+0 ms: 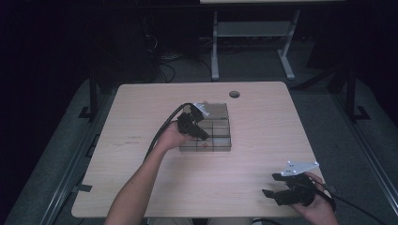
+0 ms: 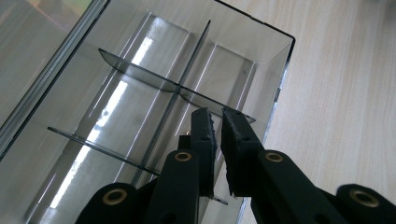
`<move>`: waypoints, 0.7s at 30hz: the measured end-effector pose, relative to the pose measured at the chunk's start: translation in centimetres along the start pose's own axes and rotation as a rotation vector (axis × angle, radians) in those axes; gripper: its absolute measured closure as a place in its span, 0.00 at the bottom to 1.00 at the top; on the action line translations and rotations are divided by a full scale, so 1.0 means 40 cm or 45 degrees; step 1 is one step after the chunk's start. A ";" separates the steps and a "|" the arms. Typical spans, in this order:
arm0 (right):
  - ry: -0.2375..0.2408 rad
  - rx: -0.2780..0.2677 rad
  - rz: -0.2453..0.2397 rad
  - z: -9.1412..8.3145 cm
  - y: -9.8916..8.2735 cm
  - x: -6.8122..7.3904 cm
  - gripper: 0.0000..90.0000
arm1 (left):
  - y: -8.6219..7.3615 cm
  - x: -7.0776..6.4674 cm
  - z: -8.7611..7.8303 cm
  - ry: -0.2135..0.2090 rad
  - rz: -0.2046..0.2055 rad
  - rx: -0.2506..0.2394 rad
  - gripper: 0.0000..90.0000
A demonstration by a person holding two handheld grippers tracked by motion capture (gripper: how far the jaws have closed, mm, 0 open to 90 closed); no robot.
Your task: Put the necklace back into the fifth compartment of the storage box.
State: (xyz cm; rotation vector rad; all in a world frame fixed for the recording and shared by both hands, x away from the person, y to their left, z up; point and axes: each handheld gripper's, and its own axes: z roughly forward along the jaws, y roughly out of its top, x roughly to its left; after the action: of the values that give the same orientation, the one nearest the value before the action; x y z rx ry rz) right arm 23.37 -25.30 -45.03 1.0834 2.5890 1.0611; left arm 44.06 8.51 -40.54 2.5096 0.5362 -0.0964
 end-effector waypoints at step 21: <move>-0.001 0.009 -0.004 0.006 0.000 -0.002 0.30 | 0.000 -0.020 -0.024 -0.021 0.022 -0.026 0.82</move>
State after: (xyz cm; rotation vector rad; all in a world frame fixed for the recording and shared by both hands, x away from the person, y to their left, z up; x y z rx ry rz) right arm 23.52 -25.23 -45.22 1.0802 2.5949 1.0520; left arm 43.28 8.74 -39.57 2.4913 0.5068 -0.1044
